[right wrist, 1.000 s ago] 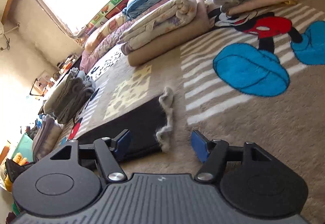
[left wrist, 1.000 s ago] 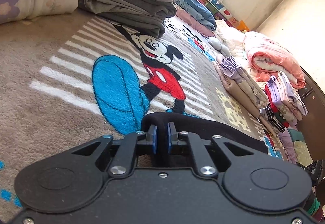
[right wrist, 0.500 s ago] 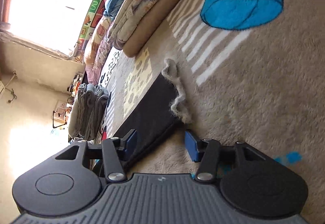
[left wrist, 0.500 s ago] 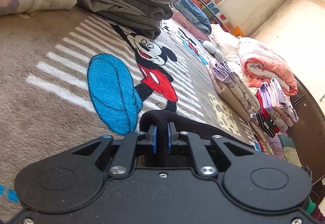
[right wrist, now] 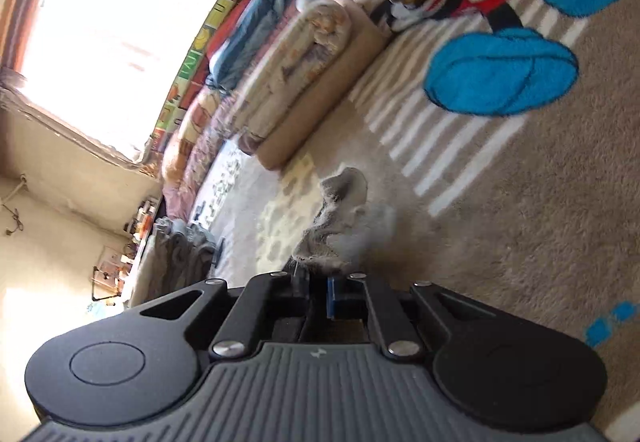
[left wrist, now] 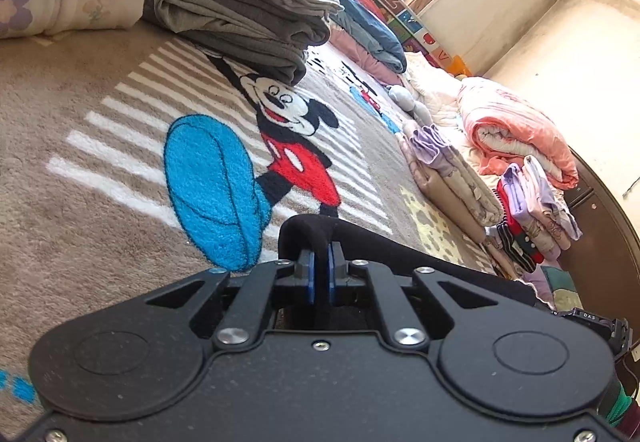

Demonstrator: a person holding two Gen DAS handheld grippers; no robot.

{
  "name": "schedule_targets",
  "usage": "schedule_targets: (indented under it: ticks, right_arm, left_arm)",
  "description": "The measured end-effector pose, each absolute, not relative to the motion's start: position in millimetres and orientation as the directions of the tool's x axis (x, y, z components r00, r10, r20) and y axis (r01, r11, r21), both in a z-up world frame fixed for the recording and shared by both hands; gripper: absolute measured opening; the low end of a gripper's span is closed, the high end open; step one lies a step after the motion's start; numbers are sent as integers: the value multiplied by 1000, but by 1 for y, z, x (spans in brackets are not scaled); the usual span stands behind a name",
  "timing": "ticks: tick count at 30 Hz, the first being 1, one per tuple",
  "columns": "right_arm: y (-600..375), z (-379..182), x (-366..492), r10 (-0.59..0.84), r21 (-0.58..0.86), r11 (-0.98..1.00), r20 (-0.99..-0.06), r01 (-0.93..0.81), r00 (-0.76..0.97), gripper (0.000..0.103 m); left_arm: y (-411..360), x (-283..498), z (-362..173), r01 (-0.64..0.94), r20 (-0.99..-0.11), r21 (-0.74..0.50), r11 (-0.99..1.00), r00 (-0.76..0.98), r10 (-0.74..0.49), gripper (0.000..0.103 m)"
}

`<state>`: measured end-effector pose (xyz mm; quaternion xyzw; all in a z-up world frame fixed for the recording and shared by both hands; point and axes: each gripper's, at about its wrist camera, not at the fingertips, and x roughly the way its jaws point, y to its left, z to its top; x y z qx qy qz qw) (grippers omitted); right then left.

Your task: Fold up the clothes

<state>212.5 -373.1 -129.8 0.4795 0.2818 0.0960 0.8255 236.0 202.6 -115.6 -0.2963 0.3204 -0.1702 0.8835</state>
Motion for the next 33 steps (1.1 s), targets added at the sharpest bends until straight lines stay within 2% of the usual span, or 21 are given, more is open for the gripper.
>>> schedule_targets:
  ticks: [2, 7, 12, 13, 15, 16, 19, 22, 26, 28, 30, 33]
  right_arm:
    - [-379, -126, 210, 412, 826, 552, -392, 117, 822, 10]
    - [-391, -162, 218, 357, 735, 643, -537, 216, 764, 9]
    - [-385, -162, 218, 331, 692, 694, -554, 201, 764, 9]
    - [-384, -158, 215, 321, 680, 704, -560, 202, 764, 14]
    - [-382, -145, 209, 275, 634, 747, -571, 202, 774, 21]
    - [-378, -135, 203, 229, 580, 791, -575, 194, 785, 28]
    - [-356, -109, 193, 177, 452, 885, -549, 112, 817, 30]
    - [-315, -94, 196, 254, 387, 922, -542, -30, 801, 30]
    - [-237, -96, 209, 406, 348, 906, -558, -240, 724, 29]
    - [-199, -109, 215, 443, 324, 896, -599, -305, 666, 28]
    - [-171, -125, 219, 402, 236, 912, -672, -335, 622, 31]
    - [-164, -114, 210, 367, 202, 926, -676, -319, 639, 34]
  left_arm:
    - [201, 239, -118, 97, -483, -621, 778, 734, -477, 3]
    - [195, 246, -125, 71, -521, -593, 802, 725, -450, 3]
    - [194, 246, -123, 77, -539, -570, 818, 717, -443, 9]
    - [194, 244, -119, 76, -542, -553, 830, 723, -428, 12]
    - [192, 236, -107, 71, -555, -463, 883, 753, -352, 25]
    - [189, 232, -101, 75, -556, -410, 909, 770, -314, 25]
    - [177, 218, -86, 145, -526, -332, 932, 792, -310, 25]
    - [146, 208, -84, 293, -524, -266, 919, 756, -392, 25]
    - [104, 207, -104, 408, -645, -119, 905, 661, -383, 25]
    - [91, 205, -114, 437, -675, -25, 899, 656, -338, 27]
    - [94, 201, -110, 433, -654, -29, 901, 674, -344, 27]
    - [98, 194, -103, 441, -600, -66, 895, 699, -389, 28]
